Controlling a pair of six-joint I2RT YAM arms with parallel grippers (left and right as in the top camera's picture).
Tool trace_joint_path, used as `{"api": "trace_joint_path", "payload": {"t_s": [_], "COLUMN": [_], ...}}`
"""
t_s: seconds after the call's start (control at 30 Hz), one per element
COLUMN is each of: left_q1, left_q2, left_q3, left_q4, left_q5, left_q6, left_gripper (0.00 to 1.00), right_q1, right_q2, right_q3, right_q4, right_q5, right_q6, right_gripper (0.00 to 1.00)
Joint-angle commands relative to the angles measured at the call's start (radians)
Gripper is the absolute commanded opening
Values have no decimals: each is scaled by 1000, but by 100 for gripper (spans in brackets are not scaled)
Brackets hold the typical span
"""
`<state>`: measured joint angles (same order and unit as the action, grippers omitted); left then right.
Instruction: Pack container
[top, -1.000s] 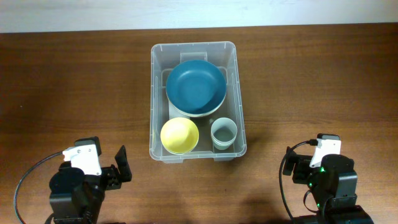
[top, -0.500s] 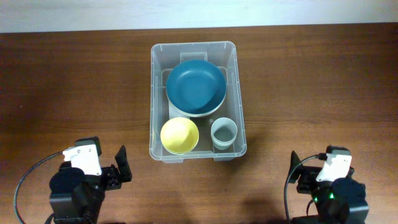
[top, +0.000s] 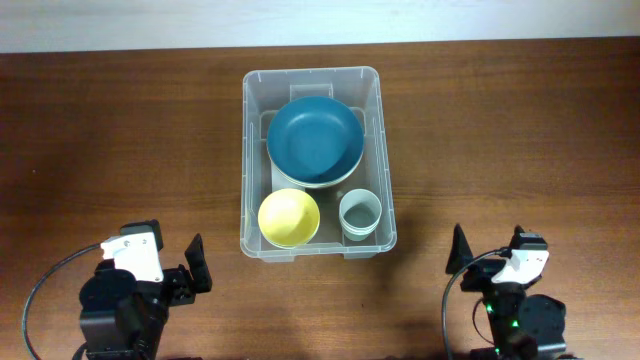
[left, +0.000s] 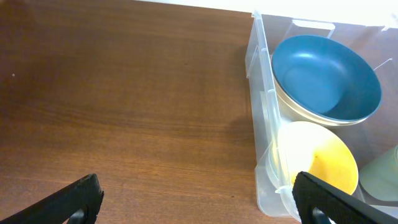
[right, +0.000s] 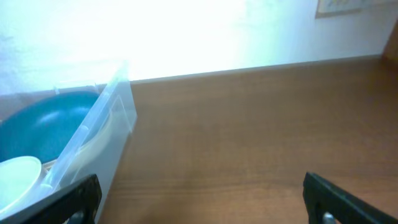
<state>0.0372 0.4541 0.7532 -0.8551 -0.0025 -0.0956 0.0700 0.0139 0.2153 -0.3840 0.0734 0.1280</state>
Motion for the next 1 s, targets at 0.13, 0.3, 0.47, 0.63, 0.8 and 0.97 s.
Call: {"api": "trace_joint_path", "payload": {"t_s": [0.13,0.3,0.47,0.63,0.8,0.97], "left_q1": [5,5,5,5,5,5], "left_q2": [-6,-6,-6,-6,-6,-6], "left_q3": [-6,-6,-6,-6,-6,-6], "left_q4": [2,2,2,2,2,2], "left_q5": [14,14,14,14,14,14], "left_q6": [14,14,14,14,14,14], "left_gripper": [100,100,100,100,100,100], "right_q1": [7,7,8,8,8,8], "right_q2": [-11,-11,-11,-10,-10,-10], "right_q3": [-189,-210,-210,-210,-210,-210], "right_q4": [367,343,306,306,306,306], "right_q5": [-10,-13,-36,-36,-36,-36], "right_q6": [-46,-145,-147,-147,-147,-147], "right_gripper": [99,99,99,99,99,99]}}
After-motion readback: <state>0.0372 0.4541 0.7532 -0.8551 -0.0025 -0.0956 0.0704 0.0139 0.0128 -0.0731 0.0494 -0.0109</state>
